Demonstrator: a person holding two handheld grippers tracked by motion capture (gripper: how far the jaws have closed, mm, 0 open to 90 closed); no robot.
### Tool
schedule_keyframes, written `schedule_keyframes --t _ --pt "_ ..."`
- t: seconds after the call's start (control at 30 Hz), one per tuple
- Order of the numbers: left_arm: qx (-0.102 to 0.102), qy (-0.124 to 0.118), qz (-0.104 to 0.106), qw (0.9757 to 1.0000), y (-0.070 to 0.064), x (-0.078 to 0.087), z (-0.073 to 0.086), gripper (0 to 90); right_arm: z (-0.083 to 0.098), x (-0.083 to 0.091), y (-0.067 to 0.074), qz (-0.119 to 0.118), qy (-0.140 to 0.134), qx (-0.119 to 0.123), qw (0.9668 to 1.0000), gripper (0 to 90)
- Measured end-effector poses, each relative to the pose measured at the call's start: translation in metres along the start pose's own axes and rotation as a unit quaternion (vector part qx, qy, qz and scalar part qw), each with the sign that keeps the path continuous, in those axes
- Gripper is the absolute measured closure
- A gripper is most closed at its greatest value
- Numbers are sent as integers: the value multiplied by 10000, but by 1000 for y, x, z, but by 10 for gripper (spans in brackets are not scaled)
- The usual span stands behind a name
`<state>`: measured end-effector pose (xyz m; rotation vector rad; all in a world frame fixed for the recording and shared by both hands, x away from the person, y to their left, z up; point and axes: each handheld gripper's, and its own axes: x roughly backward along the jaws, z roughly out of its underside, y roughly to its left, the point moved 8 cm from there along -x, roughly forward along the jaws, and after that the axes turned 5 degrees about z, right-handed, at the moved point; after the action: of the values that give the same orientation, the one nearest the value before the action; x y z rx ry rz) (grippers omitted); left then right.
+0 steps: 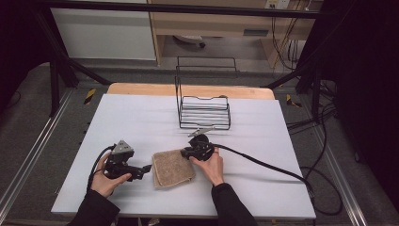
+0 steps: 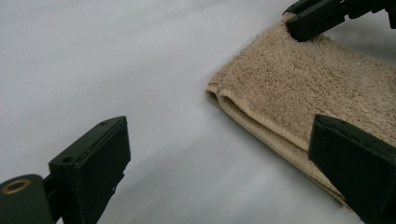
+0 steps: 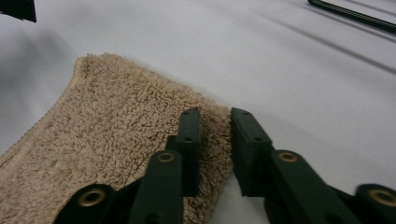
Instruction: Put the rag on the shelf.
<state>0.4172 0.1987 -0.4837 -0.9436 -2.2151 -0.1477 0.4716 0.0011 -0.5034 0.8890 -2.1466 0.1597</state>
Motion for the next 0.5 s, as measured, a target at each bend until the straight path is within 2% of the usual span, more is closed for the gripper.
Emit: schedule_keyframes --t 0.1,0.23,0.33,0.5 --pt "64 -46 13 10000 0 0 -1 63 0 3 -1 27 13 -8 10000 843" --pt "151 -94 11 9998 1 -1 -5 74 1 10 -1 86 17 19 10000 852" --pt "189 -166 -16 9997 1 -5 -11 91 4 17 -5 91 -11 -102 9999 852" --pt "110 -240 -71 9996 -3 -17 -26 149 10 23 -11 128 -57 -115 9998 848"
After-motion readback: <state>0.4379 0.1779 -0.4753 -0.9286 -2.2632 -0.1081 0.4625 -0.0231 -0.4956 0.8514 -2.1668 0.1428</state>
